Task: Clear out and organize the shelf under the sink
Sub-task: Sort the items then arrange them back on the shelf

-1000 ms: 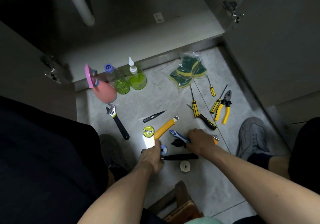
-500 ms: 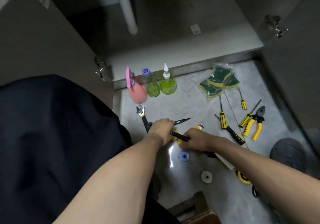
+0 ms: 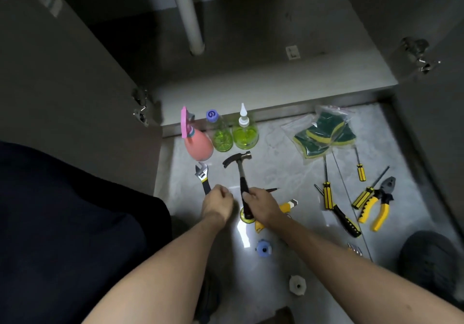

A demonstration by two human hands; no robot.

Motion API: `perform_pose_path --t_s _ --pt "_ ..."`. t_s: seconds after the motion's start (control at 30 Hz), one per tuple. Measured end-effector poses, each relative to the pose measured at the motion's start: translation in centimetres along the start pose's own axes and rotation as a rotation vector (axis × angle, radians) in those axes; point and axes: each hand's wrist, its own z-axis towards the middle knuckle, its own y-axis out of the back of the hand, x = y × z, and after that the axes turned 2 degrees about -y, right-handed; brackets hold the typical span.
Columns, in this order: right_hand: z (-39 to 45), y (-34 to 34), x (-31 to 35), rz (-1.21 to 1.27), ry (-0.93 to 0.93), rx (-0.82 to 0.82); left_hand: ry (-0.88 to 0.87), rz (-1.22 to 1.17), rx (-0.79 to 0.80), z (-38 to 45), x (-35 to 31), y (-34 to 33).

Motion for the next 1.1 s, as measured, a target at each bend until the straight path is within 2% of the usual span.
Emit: perform_pose_path --t_s 0.13,0.37,0.43,0.63,0.73,0.83,0.93,1.1 --pt "-1.2 1.1 -2.7 -0.155 0.076 -0.001 0.048 0.027 0.045 1.5 0.4 -1.2" --pt "-2.2 5.0 -7.3 -0.178 0.01 -0.079 0.017 0.263 0.138 2.7 0.6 -4.0" --pt "-1.7 5.1 -7.1 -0.159 -0.01 -0.085 0.039 0.214 0.119 2.7 0.2 -4.0" --pt "1.4 2.9 -3.7 -0.172 0.003 -0.086 0.14 -0.152 -0.12 -1.7 1.8 -2.2" --pt "2.6 0.6 -2.0 -0.209 0.055 -0.045 0.26 -0.175 -0.325 -5.1 4.4 -1.4" --pt "3.8 -1.9 0.0 -0.28 0.114 -0.064 0.411 -0.202 -0.463 -4.6 5.4 -0.1" --pt "4.8 -4.5 2.6 -0.4 0.158 0.002 0.517 -0.23 -0.521 -2.8 5.7 1.5" --pt "5.6 -8.0 4.5 -0.666 0.113 0.07 0.517 -0.216 -0.549 -1.6 6.1 2.6"
